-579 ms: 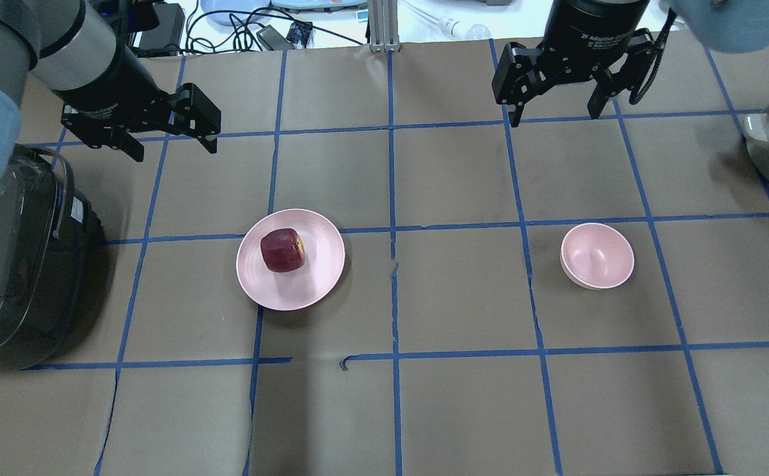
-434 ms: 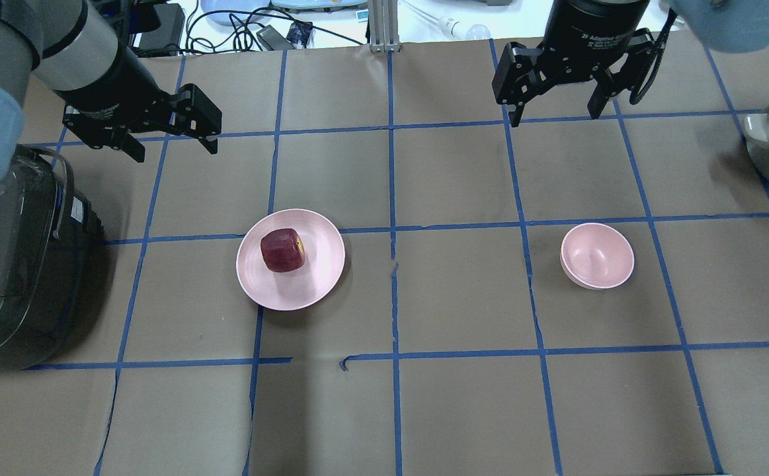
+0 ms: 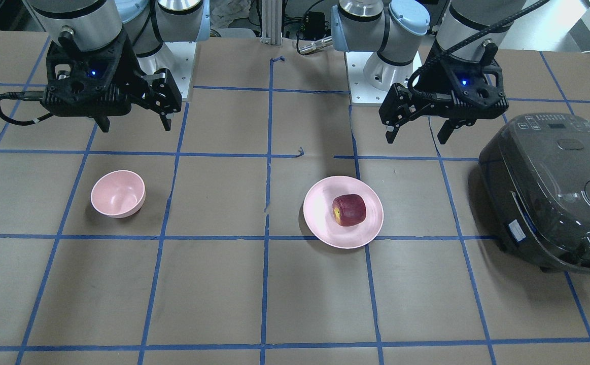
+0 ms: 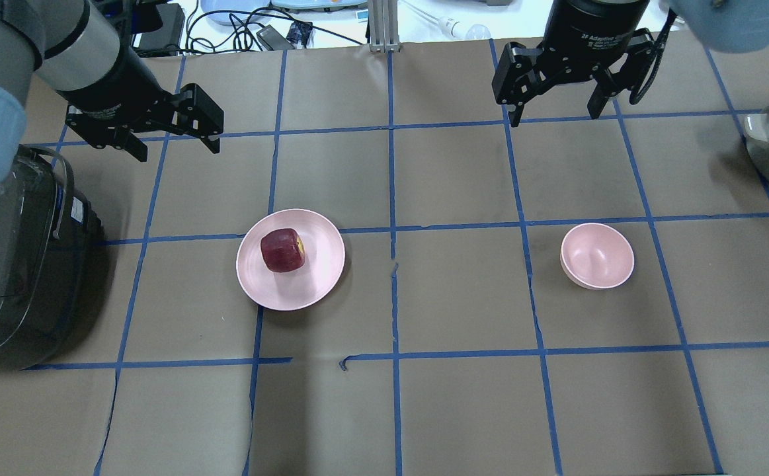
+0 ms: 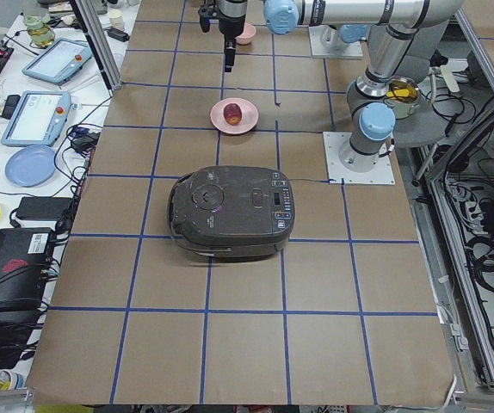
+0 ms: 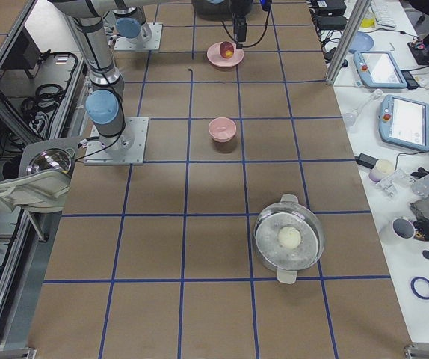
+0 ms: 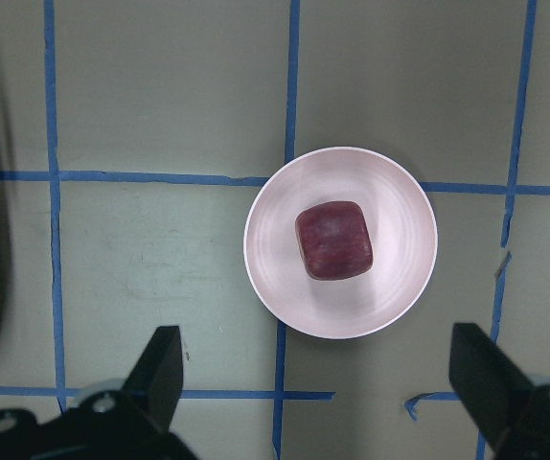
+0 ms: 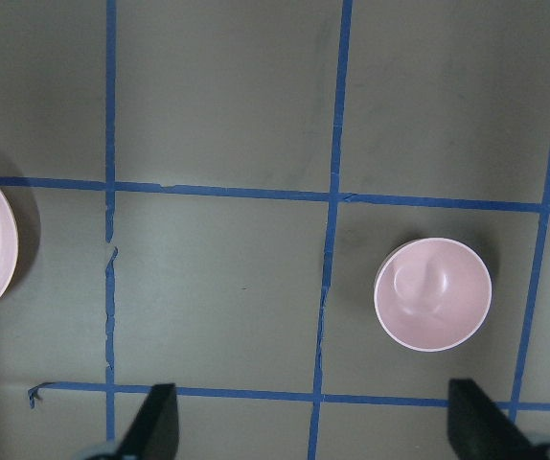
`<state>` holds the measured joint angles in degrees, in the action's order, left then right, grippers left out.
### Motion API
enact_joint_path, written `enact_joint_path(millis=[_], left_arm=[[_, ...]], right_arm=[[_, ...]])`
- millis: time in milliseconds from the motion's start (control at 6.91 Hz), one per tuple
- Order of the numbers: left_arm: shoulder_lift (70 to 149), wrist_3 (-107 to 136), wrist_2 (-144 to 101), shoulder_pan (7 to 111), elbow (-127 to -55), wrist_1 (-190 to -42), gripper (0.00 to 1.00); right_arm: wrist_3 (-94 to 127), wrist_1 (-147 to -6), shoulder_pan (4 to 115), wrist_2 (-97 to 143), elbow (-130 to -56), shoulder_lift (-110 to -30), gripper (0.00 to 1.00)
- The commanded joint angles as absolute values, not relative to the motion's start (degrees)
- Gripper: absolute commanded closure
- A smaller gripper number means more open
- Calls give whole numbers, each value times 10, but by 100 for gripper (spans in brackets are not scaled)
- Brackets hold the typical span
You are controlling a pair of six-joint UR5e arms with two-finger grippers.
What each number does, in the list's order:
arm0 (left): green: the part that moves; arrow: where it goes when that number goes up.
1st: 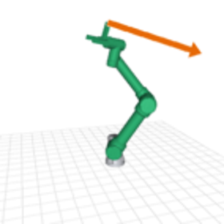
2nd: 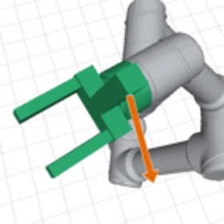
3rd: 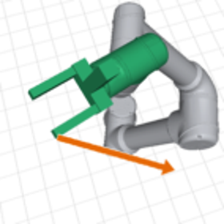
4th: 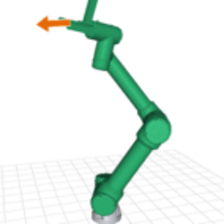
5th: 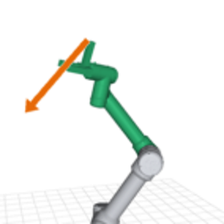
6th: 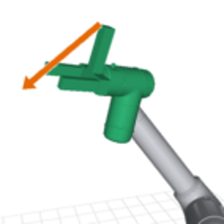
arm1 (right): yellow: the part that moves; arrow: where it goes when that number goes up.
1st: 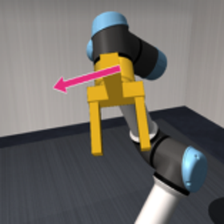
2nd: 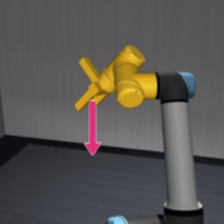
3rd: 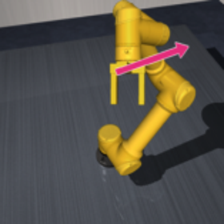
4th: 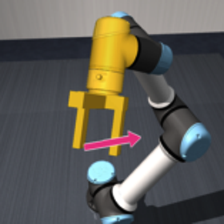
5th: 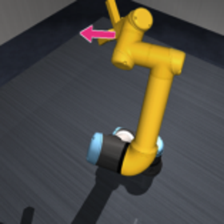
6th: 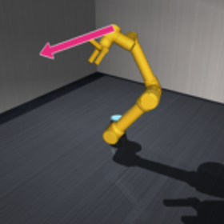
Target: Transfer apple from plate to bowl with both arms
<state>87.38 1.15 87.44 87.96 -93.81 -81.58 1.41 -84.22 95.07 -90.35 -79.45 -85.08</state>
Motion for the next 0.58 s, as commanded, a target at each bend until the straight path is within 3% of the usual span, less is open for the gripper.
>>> enact_joint_path(millis=[0, 434], left_arm=[[867, 11, 877, 880, -941, -813, 0], [871, 16, 877, 879, -941, -812, 0]], right_arm=[[14, -842, 950, -904, -795, -851, 0], [14, -842, 951, -904, -794, -851, 0]])
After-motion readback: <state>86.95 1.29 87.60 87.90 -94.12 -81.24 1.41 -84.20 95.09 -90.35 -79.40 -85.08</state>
